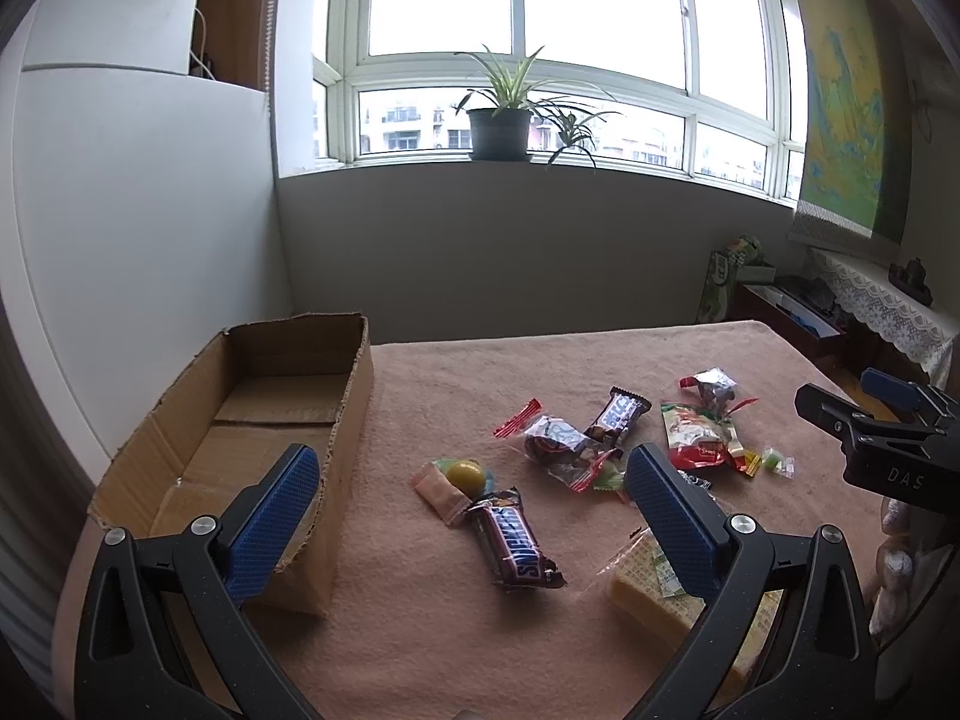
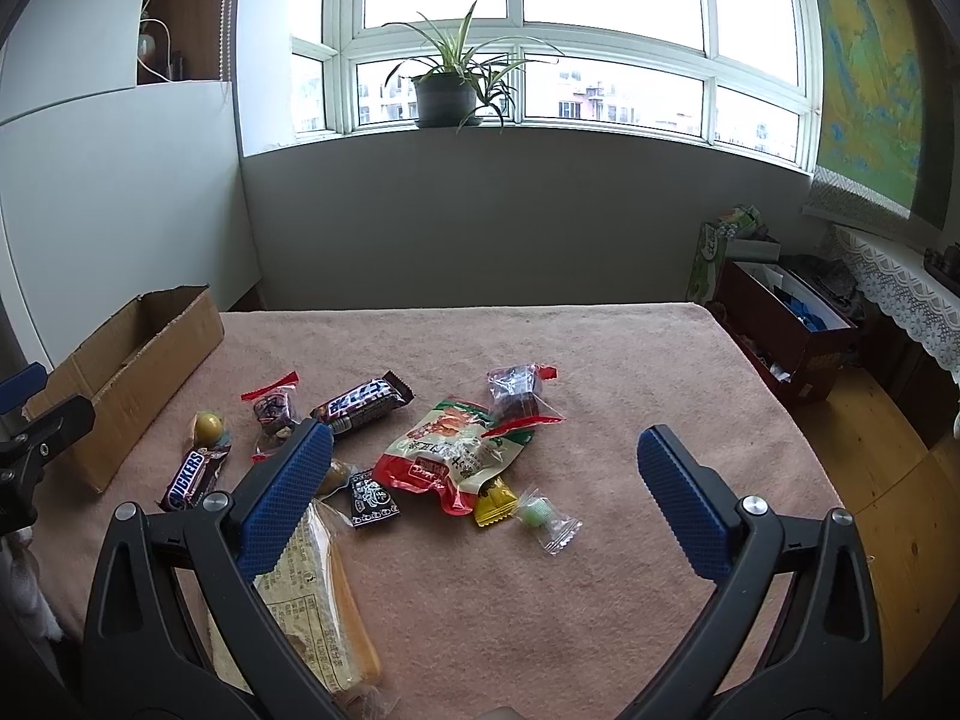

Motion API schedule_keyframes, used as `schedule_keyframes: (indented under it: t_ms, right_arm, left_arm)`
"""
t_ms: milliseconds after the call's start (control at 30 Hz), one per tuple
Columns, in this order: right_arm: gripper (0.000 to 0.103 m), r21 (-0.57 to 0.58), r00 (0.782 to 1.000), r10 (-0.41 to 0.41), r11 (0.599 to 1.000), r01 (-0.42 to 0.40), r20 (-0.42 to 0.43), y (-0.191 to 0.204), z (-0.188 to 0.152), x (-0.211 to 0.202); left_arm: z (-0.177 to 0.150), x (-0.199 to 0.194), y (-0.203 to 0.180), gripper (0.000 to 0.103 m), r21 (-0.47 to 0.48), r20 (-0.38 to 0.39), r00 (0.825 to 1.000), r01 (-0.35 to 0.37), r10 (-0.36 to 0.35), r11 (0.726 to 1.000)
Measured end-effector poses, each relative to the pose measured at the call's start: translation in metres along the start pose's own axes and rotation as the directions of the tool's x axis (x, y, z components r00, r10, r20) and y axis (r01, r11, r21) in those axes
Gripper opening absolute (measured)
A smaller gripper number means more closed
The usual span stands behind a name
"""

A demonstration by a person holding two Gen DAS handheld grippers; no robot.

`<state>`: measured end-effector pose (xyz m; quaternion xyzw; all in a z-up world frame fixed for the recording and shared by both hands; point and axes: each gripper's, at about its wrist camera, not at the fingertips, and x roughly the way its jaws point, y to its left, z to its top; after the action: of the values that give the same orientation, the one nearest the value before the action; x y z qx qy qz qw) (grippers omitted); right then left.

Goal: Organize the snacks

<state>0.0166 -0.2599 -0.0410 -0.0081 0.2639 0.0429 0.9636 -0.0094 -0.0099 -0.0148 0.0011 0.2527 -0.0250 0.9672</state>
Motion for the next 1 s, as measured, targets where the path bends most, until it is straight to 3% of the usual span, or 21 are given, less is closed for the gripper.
schedule_keyframes:
  t_ms: [433,600,700,833,933,1000]
  right_arm:
    - [0.103,-0.021,0.998,0.038,0.999,-0.039,-0.049,0.005,-0.008,0.004]
    - [0.103,-0.019,0.982,0.148,0.988,-0.152,-0.119,0.01,-0.018,0.011]
    - [0.101,0.029,0.948,0.261,0.965,-0.26,-0.183,0.008,-0.027,0.02]
    - [0.083,0.183,0.862,0.429,0.902,-0.391,-0.269,-0.001,-0.04,0.041]
    - [0.074,0.267,0.802,0.523,0.849,-0.457,-0.29,-0.005,-0.047,0.049]
    - [0.073,0.29,0.779,0.554,0.828,-0.48,-0.294,-0.005,-0.051,0.051]
  left_arm:
    - [-0.008,0.004,0.0,0.102,0.0,-0.039,0.998,0.05,-0.05,0.999]
    - [-0.015,0.005,-0.004,0.102,0.001,-0.066,0.994,0.09,-0.089,0.996]
    - [-0.02,0.01,-0.004,0.098,-0.025,-0.107,0.983,0.144,-0.146,0.989]
    - [-0.028,0.015,-0.004,0.093,-0.073,-0.162,0.962,0.213,-0.222,0.974]
    - [-0.033,0.019,-0.008,0.088,-0.108,-0.196,0.937,0.272,-0.288,0.956]
    - [-0.038,0.023,-0.011,0.084,-0.138,-0.226,0.91,0.322,-0.347,0.937]
